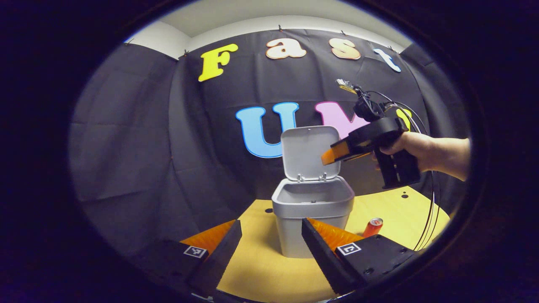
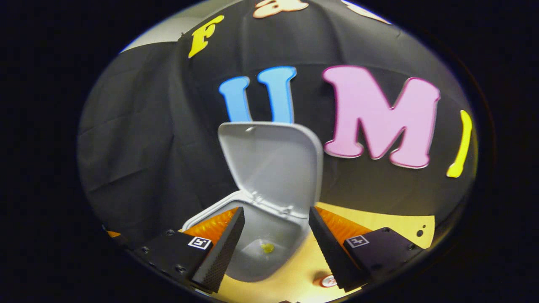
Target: Press the lid of the desktop garbage bin to open it, pick up the crumpled paper on the desktop and throw it into the bin, then pick up the pop can on the desktop and drop it into the bin, and finally close the garbage bin lid.
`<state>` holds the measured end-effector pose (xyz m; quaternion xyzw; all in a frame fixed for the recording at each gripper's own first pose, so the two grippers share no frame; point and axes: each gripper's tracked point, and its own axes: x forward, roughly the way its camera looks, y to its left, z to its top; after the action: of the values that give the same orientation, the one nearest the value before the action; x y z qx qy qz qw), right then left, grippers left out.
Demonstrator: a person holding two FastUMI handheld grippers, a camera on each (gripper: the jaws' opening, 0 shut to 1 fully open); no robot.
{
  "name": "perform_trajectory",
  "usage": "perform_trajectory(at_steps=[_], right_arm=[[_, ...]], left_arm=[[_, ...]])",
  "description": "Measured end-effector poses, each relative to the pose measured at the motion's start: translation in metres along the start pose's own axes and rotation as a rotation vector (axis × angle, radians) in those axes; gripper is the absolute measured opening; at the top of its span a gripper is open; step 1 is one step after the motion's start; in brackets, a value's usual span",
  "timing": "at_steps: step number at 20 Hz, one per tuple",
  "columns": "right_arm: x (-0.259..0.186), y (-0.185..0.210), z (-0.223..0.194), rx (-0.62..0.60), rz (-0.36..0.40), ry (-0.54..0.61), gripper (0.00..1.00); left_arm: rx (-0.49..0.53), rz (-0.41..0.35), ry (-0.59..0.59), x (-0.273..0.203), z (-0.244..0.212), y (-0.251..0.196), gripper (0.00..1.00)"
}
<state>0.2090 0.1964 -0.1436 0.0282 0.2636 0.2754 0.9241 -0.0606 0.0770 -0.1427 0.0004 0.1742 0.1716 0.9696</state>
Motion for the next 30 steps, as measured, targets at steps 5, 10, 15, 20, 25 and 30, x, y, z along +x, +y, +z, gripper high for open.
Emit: perform_trajectory(at_steps=[5, 10, 15, 20, 25, 30], right_arm=[[-0.069, -0.103, -0.012, 0.000, -0.244, -0.116, 0.99], [-0.127, -0.177, -0.061, 0.005, -0.420, -0.153, 0.99], [-0.181, -0.241, -0.118, 0.046, -0.560, -0.190, 0.99], [-0.215, -0.290, -0.158, 0.032, -0.647, -0.185, 0.99], [-0.231, -0.321, -0.185, 0.064, -0.690, -0.185, 0.98], [-0.223, -0.330, -0.211, 0.096, -0.657, -0.119, 0.98]], left_arm=[[0.009, -0.258, 0.061, 0.032, -0.045, -0.094, 0.96], [0.034, -0.450, 0.120, 0.066, -0.094, -0.188, 0.96], [0.066, -0.538, 0.180, 0.116, -0.147, -0.267, 0.98], [-0.008, -0.527, 0.256, 0.166, -0.191, -0.316, 0.98], [-0.060, -0.494, 0.284, 0.198, -0.214, -0.343, 0.98], [-0.037, -0.476, 0.269, 0.222, -0.216, -0.355, 0.97]])
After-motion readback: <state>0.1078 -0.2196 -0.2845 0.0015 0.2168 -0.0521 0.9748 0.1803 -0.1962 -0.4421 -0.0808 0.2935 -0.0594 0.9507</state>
